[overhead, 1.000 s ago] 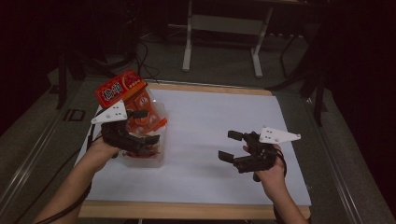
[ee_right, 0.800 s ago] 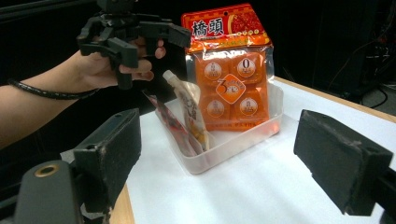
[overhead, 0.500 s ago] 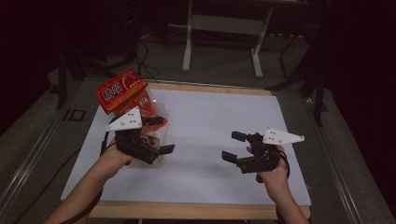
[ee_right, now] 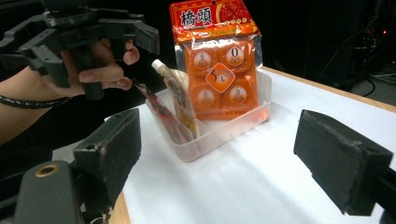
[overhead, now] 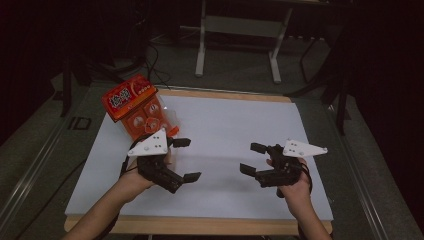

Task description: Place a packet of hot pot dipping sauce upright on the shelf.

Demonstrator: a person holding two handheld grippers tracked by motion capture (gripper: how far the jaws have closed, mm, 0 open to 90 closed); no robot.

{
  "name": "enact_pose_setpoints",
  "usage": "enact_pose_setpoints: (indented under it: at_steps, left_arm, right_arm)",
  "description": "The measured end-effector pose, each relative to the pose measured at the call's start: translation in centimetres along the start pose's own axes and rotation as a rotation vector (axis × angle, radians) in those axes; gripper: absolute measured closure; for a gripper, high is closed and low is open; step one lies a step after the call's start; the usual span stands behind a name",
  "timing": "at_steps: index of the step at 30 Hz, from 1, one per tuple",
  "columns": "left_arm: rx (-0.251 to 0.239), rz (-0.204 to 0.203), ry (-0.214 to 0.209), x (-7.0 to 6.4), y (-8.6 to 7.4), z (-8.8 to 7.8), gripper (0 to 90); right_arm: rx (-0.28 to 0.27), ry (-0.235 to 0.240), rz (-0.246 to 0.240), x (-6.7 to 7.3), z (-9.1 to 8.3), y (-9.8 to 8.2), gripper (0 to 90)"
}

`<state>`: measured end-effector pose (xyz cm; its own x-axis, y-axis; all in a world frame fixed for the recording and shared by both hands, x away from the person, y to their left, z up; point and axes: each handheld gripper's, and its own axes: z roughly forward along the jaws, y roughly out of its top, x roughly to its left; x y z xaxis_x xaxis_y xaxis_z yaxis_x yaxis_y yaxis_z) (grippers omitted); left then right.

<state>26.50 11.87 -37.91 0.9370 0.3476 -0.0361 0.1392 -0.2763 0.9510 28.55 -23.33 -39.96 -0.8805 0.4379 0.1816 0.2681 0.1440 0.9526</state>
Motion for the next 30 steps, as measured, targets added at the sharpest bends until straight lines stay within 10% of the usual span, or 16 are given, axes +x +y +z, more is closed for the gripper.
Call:
enact_pose_setpoints:
  at_steps: [30]
  left_arm:
    - [0.061,0.041,-0.062,-4.6,-3.2,3.9,2.7]
  right_arm:
    - [0.058,-0.026,0.026,-0.9,-0.3,-2.7,14.8]
